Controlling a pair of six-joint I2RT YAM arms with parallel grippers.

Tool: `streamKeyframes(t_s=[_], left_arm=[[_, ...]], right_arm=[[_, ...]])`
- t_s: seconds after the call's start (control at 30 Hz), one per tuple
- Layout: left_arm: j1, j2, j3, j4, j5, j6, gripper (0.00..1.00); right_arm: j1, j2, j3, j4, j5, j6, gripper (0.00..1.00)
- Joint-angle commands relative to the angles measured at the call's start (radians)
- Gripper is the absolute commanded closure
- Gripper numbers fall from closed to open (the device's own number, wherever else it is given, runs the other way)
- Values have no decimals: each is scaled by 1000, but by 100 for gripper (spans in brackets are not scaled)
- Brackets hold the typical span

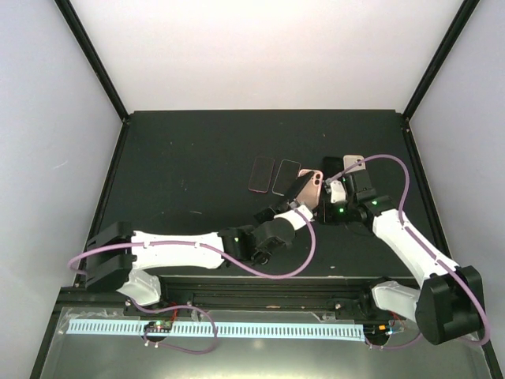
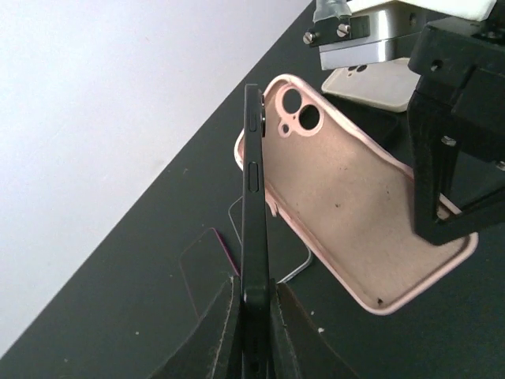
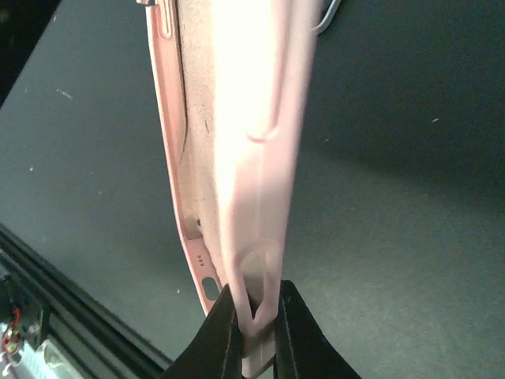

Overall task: Take the phone out of the phone case
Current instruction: Remove the phone case from the phone, then place the phone at the center of the board.

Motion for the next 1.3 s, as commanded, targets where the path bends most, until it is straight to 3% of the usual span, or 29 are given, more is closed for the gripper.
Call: streamKeyframes(t_s=[0.0,0.17,0.47,0.57,0.67,0.87,1.03,1.27], left_arm=[[4,-62,3,-54,23,-115,99],[4,-134,-34,-68,8,-135,99],[11,-244,-138,-143,-84,-180,98],[31,-279,-170,-189,-79,-209,98],[68,-285,-173,-263,-41,-262,99],[164,-340,-227,-272,-3,-321,98],[334,-379,-275,-244,66,-379,98],[407,-303,-300,-127,-30,-250,98]], right_arm=[[-5,-45,3,26,112,-26,99],[-6,-86,2,46,154,-40,99],[-32,-164,-49,162,292,-226,99],[-50,-160,-10,132,174,-274,99],[-51,-147,9,100,41,-384,99],[-52,-114,36,68,73,-422,99],[-52,-103,45,63,40,-429,99],[-54,-128,46,57,38,-445,99]])
